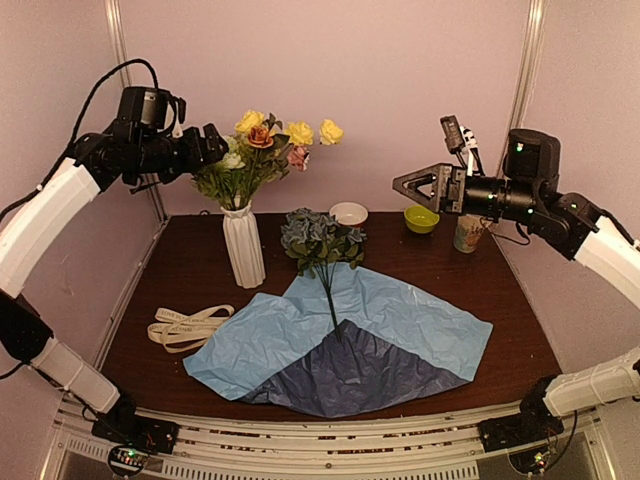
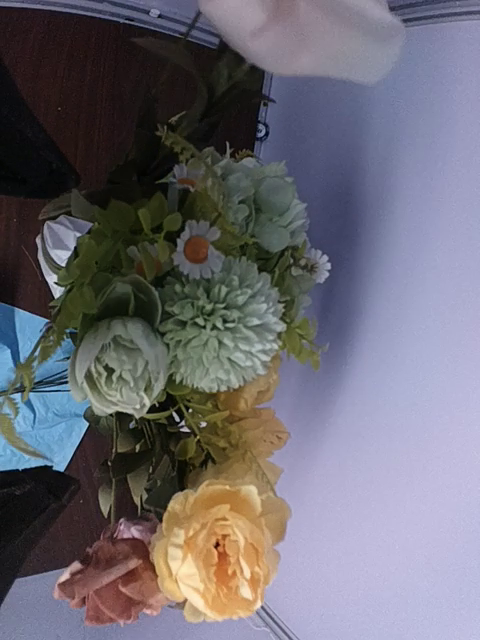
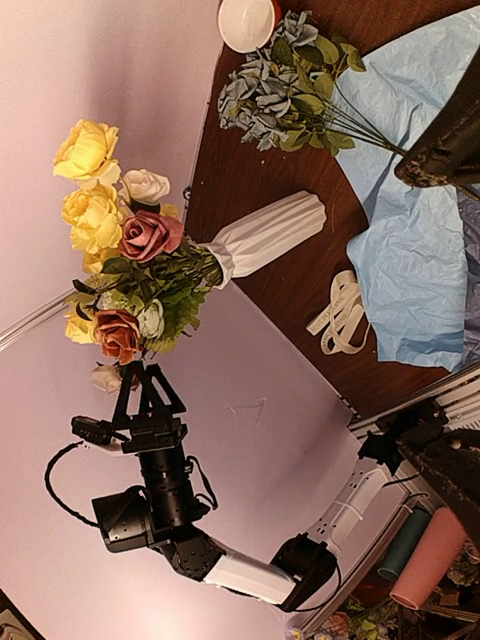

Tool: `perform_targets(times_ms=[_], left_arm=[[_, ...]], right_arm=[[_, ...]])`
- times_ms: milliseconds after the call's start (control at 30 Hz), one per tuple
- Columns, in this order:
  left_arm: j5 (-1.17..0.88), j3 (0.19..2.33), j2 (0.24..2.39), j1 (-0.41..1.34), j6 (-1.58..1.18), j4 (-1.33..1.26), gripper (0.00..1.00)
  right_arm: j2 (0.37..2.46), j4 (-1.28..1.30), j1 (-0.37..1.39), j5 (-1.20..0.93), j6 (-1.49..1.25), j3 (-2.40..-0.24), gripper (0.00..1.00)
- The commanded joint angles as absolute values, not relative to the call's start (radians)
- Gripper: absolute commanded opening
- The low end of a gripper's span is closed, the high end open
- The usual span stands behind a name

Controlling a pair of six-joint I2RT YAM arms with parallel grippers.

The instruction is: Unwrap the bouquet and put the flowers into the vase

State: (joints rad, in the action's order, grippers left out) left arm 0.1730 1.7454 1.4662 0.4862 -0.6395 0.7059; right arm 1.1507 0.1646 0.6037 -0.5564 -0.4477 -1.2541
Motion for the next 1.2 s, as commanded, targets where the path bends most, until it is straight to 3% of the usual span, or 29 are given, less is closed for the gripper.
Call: perform_targets(times_ms=[0, 433, 767, 867, 1033, 1167], left_arm=[[0.167, 1.753, 1.412, 0.487, -0.671, 0.627, 0.92], [0.200, 1.743, 1.585, 0.479, -0.609, 0.372, 0.61], [0.197, 1.739, 1.656, 0.435, -0.610, 0.411, 0.59], [0.198, 1.785, 1.640, 0.435, -0.602, 0.421, 0.63], [0.196, 1.850, 1.590, 0.435, -0.590, 0.423, 0.85], [0.201, 1.889, 1.538, 0.435, -0.574, 0.455, 0.96]], right_arm=[[1.149, 0.192, 0.607, -0.544, -0.433, -1.246, 0.82], [1.155, 0.218, 0.606, -0.528, -0.444, -1.266, 0.81], [1.098, 0.241, 0.606, -0.483, -0.456, -1.236, 0.81], [1.102, 0.239, 0.606, -0.469, -0.462, -1.232, 0.81], [1.158, 0.275, 0.606, -0.391, -0.469, -1.258, 0.78], [1.240, 0.334, 0.614, -0.318, -0.458, -1.292, 0.76]])
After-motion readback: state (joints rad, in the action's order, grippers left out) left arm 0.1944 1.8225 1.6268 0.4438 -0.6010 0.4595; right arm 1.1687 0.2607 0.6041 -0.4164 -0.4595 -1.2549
